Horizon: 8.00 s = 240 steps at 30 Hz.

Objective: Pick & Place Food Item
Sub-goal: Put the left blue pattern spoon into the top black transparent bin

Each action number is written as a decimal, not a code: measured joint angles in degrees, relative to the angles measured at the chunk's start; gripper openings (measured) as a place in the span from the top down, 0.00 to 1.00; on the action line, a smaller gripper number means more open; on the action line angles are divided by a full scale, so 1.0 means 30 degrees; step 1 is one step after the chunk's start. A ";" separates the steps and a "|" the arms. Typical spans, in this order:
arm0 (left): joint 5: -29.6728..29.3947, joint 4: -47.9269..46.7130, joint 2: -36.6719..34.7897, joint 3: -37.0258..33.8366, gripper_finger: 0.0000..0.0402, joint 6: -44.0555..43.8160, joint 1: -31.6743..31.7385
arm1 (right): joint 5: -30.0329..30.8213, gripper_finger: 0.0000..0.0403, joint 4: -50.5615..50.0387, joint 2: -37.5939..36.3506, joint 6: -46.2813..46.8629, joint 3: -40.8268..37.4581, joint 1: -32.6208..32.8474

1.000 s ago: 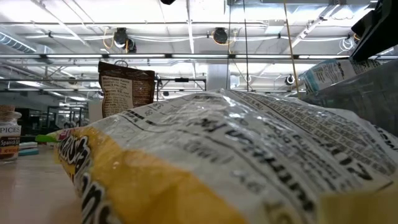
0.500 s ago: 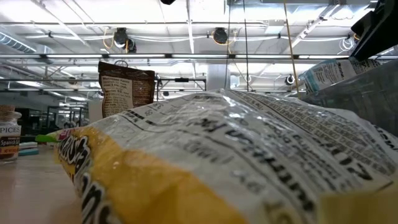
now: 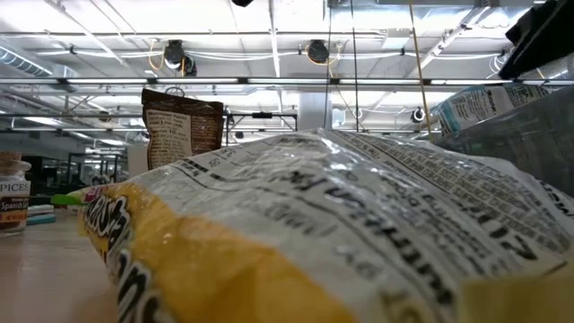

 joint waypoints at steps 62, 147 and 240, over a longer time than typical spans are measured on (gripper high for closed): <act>0.3699 -2.4884 -1.3117 0.0000 0.63 0.0189 0.6226 | 0.0518 0.74 2.3257 -0.0917 -1.2473 0.0000 -1.2407; -0.2535 -1.7067 0.2040 -0.8174 0.94 -1.3125 -0.8721 | -0.4831 0.76 1.8544 -0.1279 -0.8968 0.0006 -1.2983; 0.1005 -1.7634 -0.8157 -1.5050 0.42 -3.3760 -0.0762 | -0.5479 0.78 1.7810 -0.1276 -0.8885 0.0007 -1.2845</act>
